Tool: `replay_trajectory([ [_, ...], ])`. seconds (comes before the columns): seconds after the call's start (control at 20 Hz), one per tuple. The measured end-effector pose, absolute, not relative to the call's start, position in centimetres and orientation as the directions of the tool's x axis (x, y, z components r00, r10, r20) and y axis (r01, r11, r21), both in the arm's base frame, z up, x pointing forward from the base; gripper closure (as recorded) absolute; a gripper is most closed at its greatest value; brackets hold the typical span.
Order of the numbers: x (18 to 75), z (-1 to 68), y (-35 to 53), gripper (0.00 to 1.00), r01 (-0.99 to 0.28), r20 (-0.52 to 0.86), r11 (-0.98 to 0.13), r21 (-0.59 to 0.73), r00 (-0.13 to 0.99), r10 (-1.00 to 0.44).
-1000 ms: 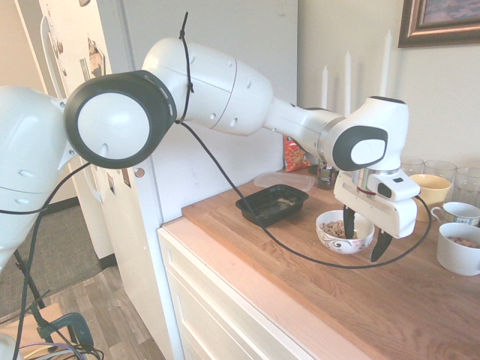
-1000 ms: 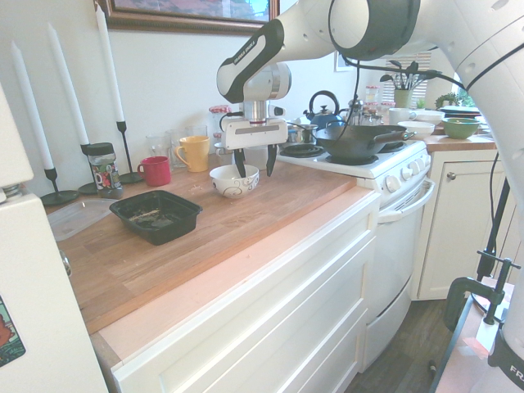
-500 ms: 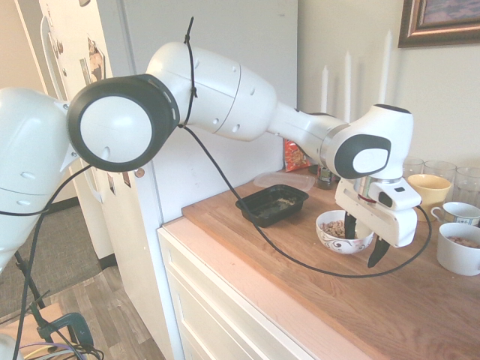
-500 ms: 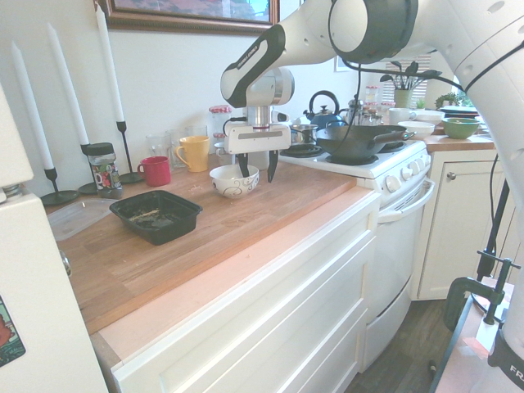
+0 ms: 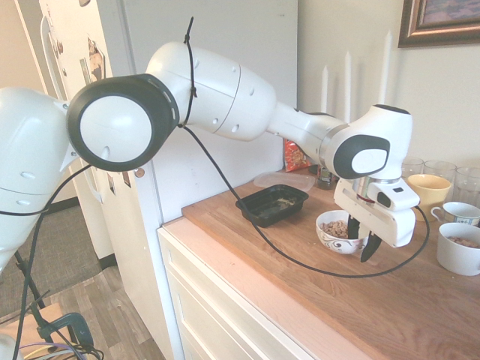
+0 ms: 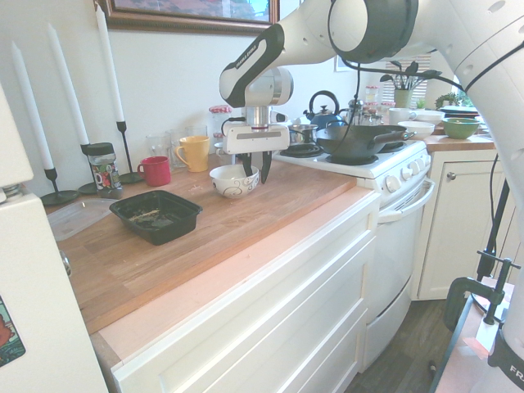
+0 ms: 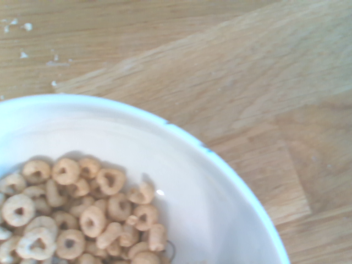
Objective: Pour the cereal into the box
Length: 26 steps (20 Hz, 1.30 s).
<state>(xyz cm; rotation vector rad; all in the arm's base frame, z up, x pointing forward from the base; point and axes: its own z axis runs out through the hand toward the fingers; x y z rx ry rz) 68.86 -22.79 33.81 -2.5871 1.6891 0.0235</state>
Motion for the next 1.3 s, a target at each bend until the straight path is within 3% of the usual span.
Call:
replay_trajectory([
  [0.7,68.8,34.6,-22.8,1.0,-0.916,-0.047,-0.396,-0.062,0.399,-0.916],
  [1.3,67.8,41.4,-21.1,1.0,-0.893,0.012,-0.437,-0.112,0.438,-0.899],
])
